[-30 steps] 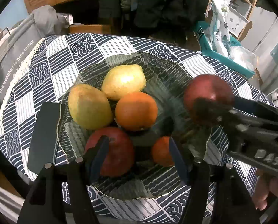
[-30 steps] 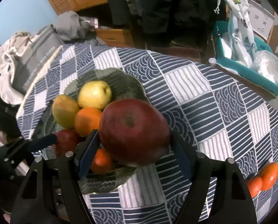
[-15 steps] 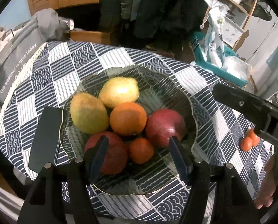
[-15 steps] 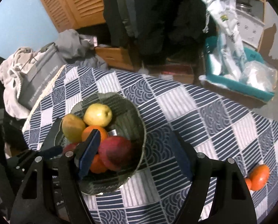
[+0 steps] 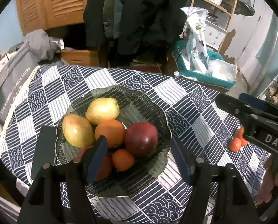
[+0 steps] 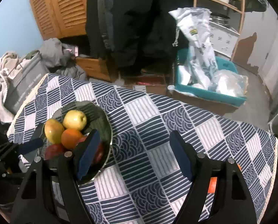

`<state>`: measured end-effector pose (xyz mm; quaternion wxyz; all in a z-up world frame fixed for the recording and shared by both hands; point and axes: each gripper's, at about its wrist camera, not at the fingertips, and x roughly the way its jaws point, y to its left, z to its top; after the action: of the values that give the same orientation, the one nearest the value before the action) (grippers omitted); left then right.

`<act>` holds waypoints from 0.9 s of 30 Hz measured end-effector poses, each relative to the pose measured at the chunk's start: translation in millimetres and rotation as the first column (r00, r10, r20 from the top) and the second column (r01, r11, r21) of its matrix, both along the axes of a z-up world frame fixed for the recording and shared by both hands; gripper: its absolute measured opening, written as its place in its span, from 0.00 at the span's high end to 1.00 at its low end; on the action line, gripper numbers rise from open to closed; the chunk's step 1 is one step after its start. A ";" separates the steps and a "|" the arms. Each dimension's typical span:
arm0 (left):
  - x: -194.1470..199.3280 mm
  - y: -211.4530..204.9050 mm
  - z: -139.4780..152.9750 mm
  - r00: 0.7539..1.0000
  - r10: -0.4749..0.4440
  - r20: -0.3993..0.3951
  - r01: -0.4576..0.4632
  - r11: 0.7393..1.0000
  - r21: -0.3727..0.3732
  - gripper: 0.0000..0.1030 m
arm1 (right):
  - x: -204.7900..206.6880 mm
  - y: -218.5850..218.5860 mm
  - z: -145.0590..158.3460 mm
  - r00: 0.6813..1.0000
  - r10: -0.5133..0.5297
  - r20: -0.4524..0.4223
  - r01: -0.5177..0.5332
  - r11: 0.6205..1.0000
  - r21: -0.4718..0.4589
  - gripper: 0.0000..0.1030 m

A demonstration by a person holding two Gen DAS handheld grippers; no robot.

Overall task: Organize fruits
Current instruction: 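Withdraw both open tools from the bowl toward the two remaining tangerines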

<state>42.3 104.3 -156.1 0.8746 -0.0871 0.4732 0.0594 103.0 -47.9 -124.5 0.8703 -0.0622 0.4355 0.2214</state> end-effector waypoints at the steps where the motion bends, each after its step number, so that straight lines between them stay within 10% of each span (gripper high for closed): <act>1: 0.0 -1.0 0.6 1.000 -0.002 0.003 0.002 1.000 0.002 0.29 | -1.1 -2.4 1.2 1.000 -0.003 0.004 0.003 1.000 0.001 0.24; 27: 9.8 -80.4 43.4 0.984 -0.145 0.108 0.139 0.988 0.061 0.22 | -19.7 -120.5 20.9 0.974 -0.207 0.093 0.211 0.977 -0.036 0.19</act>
<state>52.0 24.0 -112.7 0.9039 -0.0331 0.4264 0.0046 83.3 -168.3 -103.6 0.9057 -0.0454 0.4054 0.1155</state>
